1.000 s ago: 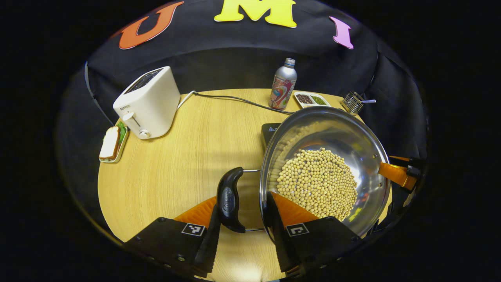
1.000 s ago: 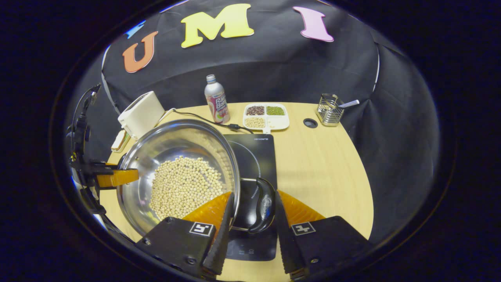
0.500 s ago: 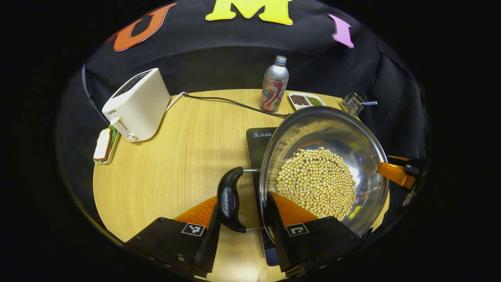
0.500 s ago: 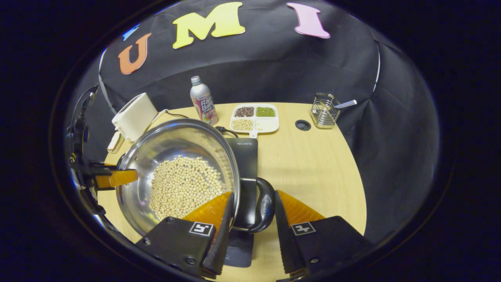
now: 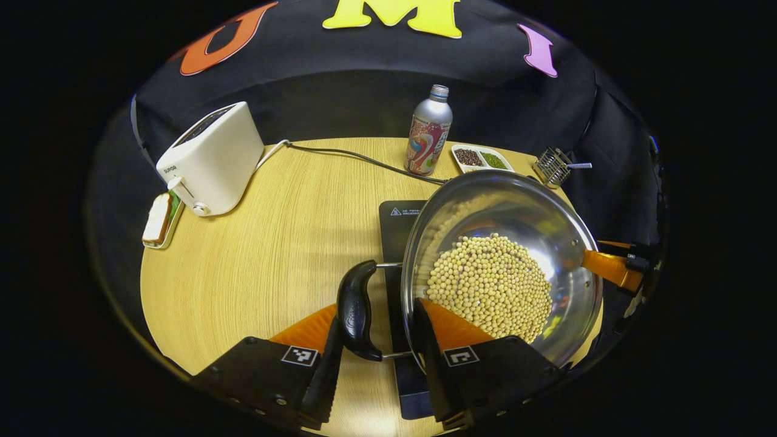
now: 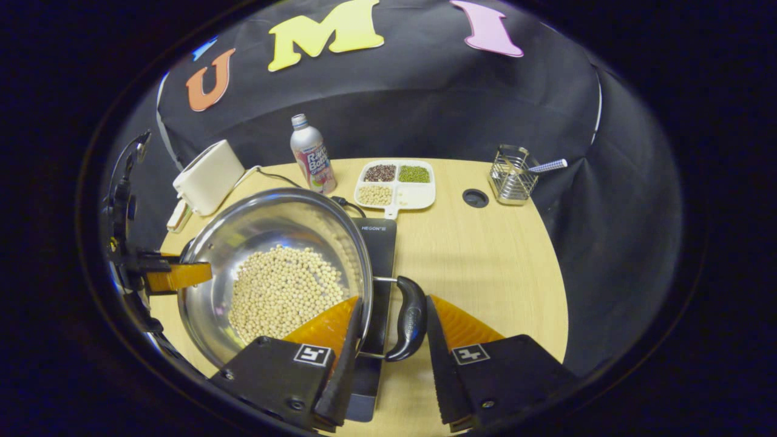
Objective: First push the handle of the pot to place it horizontally, then grasp the pot with both hands and set it on the induction cooktop.
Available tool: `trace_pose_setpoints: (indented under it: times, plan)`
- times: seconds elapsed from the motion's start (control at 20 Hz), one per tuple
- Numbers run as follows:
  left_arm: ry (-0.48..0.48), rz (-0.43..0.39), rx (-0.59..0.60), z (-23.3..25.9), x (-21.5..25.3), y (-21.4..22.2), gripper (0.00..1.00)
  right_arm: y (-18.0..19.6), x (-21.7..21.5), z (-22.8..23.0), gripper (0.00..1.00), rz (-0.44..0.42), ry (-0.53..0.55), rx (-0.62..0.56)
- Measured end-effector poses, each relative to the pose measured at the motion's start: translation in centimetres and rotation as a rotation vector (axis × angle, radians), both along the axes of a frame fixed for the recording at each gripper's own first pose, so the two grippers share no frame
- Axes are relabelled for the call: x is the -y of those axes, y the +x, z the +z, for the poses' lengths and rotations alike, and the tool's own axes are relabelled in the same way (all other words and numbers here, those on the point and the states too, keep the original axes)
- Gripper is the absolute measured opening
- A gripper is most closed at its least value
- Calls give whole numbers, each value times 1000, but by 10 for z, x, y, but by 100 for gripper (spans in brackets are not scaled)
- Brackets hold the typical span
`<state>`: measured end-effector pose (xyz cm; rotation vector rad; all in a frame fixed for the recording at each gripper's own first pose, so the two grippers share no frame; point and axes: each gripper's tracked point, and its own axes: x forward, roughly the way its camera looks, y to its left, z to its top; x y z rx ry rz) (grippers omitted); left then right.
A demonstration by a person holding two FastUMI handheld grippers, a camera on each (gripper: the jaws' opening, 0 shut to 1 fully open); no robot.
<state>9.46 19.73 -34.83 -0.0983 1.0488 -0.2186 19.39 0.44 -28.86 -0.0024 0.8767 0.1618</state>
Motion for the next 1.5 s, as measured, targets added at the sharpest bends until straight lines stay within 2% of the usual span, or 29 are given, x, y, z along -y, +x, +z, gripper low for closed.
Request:
trace_pose_setpoints:
  times: [0.1,0.35,0.8,1.45,1.5]
  plan:
    - [-9,17,-13,2,-4,-1,60,0,2,-1,59,14,-8,-7]
    - [11,9,13,0,-3,0,60,5,1,-3,58,-20,7,35]
    - [19,-5,32,1,0,2,61,3,3,-5,58,-2,-9,40]
    - [6,24,62,2,0,2,60,6,2,-1,58,-8,5,70]
    - [8,24,60,1,0,1,61,6,3,-2,60,-3,-4,76]
